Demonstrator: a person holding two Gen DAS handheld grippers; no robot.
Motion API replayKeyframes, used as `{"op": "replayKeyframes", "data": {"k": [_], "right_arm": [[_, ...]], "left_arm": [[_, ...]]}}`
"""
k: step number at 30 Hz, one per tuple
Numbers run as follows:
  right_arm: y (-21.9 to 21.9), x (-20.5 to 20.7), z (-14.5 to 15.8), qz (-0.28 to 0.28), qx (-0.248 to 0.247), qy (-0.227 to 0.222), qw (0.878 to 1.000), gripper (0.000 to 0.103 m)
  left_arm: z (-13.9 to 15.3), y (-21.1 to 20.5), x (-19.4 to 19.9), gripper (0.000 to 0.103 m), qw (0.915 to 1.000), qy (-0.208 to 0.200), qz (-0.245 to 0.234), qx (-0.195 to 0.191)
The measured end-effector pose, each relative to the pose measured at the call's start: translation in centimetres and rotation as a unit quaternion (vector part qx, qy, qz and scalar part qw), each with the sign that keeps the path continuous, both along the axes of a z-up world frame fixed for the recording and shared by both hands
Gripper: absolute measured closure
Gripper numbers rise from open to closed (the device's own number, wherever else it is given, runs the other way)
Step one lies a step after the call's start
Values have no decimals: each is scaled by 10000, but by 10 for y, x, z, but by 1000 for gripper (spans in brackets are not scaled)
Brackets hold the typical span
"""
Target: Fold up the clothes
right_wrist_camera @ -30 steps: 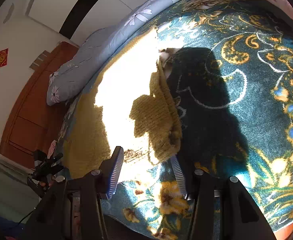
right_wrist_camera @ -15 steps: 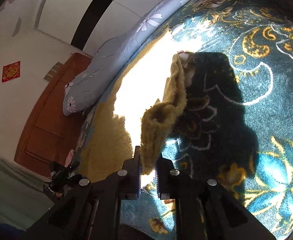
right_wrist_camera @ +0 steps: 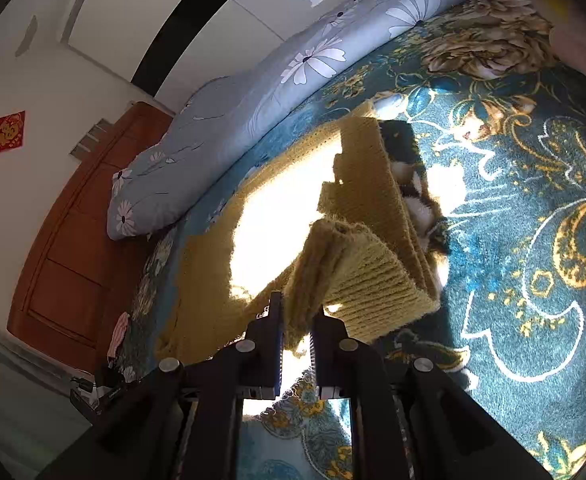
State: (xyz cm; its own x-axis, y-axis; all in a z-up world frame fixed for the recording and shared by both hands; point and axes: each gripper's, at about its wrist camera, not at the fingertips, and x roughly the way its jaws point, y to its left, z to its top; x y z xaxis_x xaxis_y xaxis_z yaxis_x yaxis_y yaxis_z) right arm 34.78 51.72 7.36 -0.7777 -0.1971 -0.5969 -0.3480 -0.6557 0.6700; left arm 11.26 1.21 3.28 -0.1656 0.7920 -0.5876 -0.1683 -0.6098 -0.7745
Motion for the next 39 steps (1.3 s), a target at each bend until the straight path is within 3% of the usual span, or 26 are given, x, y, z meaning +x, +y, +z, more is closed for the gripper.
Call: {"op": "replayKeyframes", "data": {"k": [4, 5, 6, 11, 13, 17, 22, 26, 30, 39], "right_arm": [[1, -23, 2, 140, 59, -287, 9995, 91], [2, -27, 4, 162, 44, -294, 9994, 91], [4, -29, 6, 174, 25, -289, 9994, 91], [22, -49, 11, -54, -5, -347, 9994, 91], [31, -60, 1, -189, -69, -527, 9984, 91], [41, -74, -21, -325, -94, -1000, 9944, 89], [32, -65, -13, -144, 54, -778, 9969, 63], [25, -62, -6, 120, -140, -502, 9986, 63], [13, -75, -15, 342, -335, -602, 9970, 63], [1, -120, -41, 295, -808, -862, 9926, 63]], "left_arm": [[8, 21, -3, 59, 9997, -20, -204, 162], [11, 24, -4, 65, 9997, 62, -213, 144], [15, 29, -9, 77, 9997, 133, -195, 103], [28, 51, -40, 89, 9989, 458, -66, -61], [30, 53, -59, 89, 9985, 531, 30, -113], [18, 52, -92, 88, 9997, 211, 103, -56], [3, 58, -103, 84, 9999, -26, 111, 112], [1, 50, -104, 75, 9994, -79, 100, 335], [1, 48, -105, 66, 9986, -196, 25, 486], [-8, 63, -113, 64, 9978, -504, -67, 416]]}}
